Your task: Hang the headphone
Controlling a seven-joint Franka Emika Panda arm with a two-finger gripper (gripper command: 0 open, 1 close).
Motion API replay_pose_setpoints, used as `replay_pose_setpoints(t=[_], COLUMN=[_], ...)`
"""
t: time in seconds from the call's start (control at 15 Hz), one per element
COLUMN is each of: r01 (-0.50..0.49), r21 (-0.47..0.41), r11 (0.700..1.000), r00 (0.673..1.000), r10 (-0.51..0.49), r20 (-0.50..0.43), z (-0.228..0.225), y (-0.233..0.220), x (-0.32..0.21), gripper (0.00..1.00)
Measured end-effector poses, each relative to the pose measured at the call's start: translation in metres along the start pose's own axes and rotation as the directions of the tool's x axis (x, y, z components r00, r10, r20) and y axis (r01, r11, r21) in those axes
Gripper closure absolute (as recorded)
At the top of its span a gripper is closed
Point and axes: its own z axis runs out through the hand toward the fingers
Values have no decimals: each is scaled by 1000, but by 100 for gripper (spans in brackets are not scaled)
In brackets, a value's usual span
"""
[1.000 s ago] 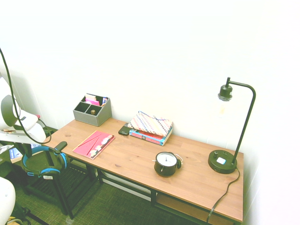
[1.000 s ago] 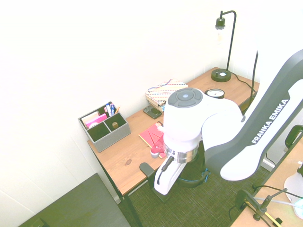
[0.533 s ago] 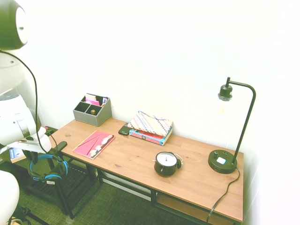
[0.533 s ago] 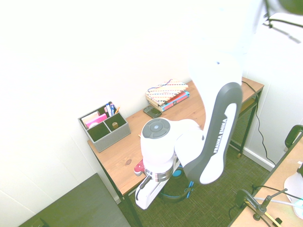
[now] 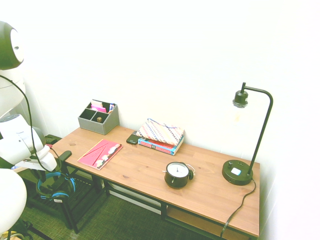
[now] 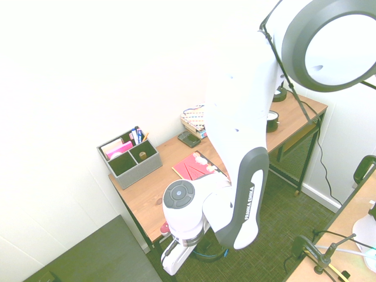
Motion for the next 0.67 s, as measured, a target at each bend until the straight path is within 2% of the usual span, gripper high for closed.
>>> replay_pose_setpoints(t=[0.67], r01=[-48], r21=[-4], r11=[999], r00=[998], r10=[48], r20=[27], z=[0], y=[-4], x=[13], gripper=[0])
